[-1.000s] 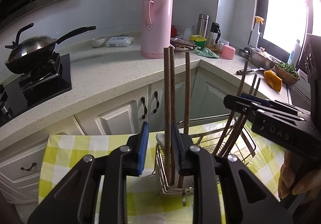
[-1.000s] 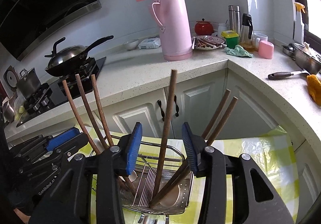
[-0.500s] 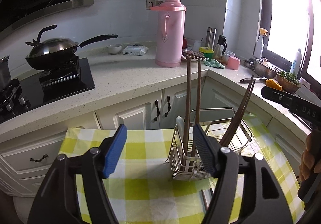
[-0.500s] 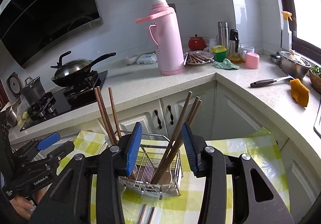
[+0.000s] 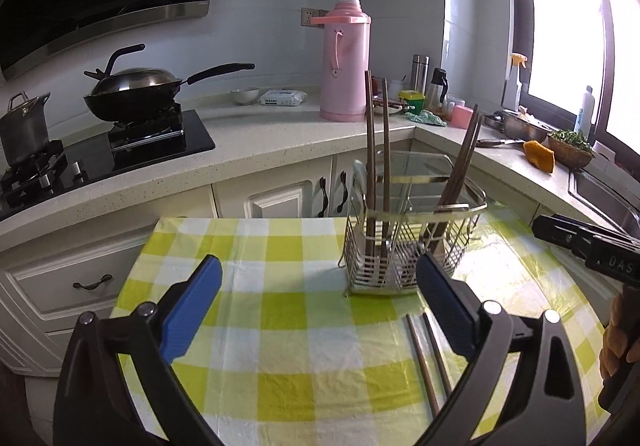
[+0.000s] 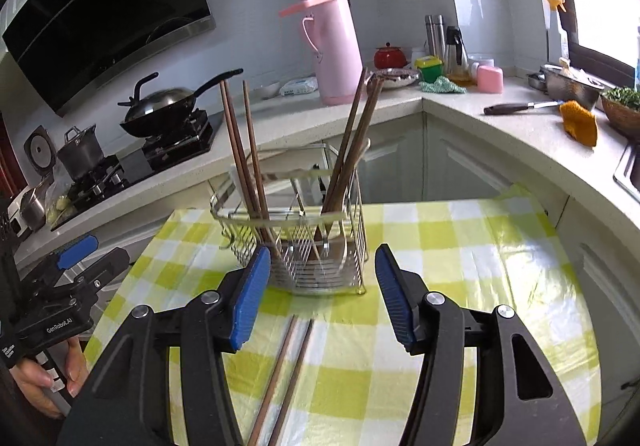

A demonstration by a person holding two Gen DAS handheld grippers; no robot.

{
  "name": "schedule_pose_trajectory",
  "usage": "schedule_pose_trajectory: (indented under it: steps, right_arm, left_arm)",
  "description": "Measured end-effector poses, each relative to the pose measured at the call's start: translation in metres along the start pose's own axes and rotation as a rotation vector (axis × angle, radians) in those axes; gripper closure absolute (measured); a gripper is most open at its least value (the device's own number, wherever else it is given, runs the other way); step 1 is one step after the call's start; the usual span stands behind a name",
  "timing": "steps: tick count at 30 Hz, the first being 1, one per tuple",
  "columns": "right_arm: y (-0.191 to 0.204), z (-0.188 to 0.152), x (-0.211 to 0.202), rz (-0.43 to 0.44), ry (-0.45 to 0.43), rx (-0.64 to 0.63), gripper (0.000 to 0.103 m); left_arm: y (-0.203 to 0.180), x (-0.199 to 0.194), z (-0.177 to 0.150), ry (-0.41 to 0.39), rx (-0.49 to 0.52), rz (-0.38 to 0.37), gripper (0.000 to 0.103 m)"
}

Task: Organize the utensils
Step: 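Move both tools back down over the last two wooden chopsticks on the cloth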

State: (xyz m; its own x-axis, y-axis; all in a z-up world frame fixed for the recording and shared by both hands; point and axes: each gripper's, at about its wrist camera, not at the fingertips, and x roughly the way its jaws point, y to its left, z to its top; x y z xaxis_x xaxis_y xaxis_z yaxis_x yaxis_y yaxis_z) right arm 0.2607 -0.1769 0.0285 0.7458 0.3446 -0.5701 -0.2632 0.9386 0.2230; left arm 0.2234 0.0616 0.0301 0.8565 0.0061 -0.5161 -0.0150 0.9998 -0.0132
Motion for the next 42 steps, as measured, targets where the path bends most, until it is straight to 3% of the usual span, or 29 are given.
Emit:
schedule_pose_trajectory:
  steps: [8,18,26,42]
  right_arm:
    - [-0.005,-0.063,0.019,-0.011,0.068,0.039,0.050]
    - [0.000,-0.109,0.040,-0.056,0.162,0.011,0.050]
    - [0.019,-0.123,0.060,-0.055,0.210,-0.027,0.051]
    - [0.047,-0.123,0.103,-0.141,0.315,-0.106,0.075]
  left_arm:
    - [-0.011,0.005,-0.057,0.023,0.049,0.051,0.008]
    - [0.000,0.022,-0.096,0.114,-0.036,0.039,0.008]
    - [0.011,0.028,-0.116,0.162,-0.060,0.039,0.008]
    - [0.019,0.024,-0.121,0.151,-0.065,0.036,0.008]
